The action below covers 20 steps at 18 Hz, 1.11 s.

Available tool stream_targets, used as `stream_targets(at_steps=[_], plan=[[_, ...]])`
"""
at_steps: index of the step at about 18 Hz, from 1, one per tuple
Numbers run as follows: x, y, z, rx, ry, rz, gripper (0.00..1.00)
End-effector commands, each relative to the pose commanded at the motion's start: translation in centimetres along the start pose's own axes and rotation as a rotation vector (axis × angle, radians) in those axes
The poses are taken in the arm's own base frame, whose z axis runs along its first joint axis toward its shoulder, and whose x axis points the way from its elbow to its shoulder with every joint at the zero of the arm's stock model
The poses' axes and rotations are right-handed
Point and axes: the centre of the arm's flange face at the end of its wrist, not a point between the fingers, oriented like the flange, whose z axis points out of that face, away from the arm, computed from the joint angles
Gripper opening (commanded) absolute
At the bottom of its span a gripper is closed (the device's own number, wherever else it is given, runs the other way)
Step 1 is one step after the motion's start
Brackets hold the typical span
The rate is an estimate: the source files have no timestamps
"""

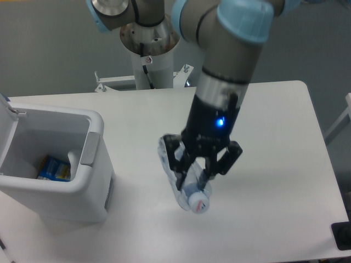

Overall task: Place the trash in the trash can
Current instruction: 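Grasp the water bottle and lift it off the table, then carry the bottle over the trash bin and lower it inside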

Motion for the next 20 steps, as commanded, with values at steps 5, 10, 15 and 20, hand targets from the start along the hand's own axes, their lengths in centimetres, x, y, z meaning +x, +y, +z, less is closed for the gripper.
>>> stream_targets(at_steps=[5, 10, 15, 20], plan=[[2.2, -0.7, -2.0, 0.07, 0.07, 0.041, 0.44], [4.5, -1.1, -3.8, 0.126, 0.17, 0.076, 0.44], [6.5, -1.2, -5.1, 0.154, 0.243, 0.098, 0.44], [9.0, -0.6, -4.7, 0.151, 0.331, 0.117, 0.44]])
